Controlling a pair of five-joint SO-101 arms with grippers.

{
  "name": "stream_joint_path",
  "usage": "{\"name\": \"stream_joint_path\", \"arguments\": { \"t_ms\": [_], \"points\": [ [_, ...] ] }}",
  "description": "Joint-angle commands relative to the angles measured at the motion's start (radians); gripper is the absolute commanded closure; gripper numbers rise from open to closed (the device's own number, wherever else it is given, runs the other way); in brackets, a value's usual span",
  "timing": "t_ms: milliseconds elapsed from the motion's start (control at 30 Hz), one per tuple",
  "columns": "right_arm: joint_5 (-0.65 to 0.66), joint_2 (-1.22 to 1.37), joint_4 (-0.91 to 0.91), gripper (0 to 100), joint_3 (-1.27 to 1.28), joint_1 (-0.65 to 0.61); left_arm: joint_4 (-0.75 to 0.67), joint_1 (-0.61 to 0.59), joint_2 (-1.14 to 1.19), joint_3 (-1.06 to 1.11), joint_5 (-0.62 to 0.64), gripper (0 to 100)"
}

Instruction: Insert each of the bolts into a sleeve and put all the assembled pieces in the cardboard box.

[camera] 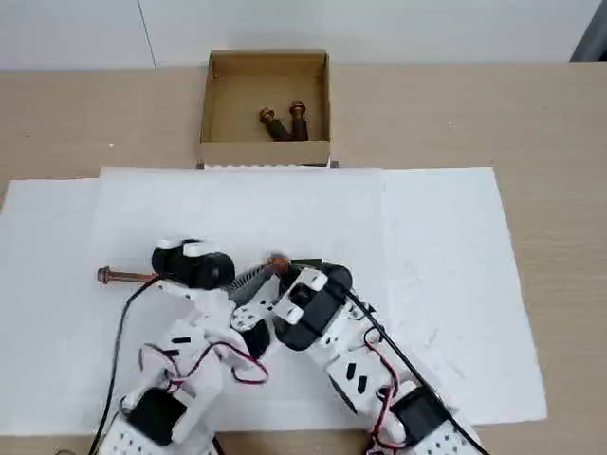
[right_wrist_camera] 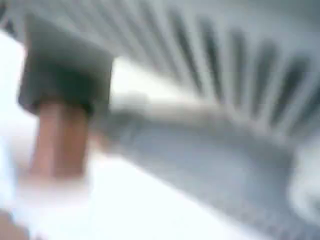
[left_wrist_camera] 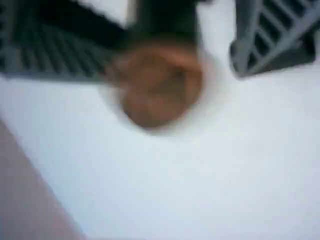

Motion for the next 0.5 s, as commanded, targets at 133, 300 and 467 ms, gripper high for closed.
{"name": "stream_joint_path", "arguments": {
  "t_ms": [133, 300, 467],
  "points": [
    [0.005, -0.018, -0.016, 99.5, 0.014, -0.005, 0.052, -0.077, -0.005, -0.070, -0.031, 73],
    [0.005, -0.018, -0.016, 99.5, 0.014, 0.021, 0.114, -0.080, -0.005, -0.148, -0.031, 73],
    [0.002, -0.018, -0.013, 99.5, 0.014, 0.048, 0.157, -0.123, -0.002, -0.268, -0.031, 73]
  ]
}}
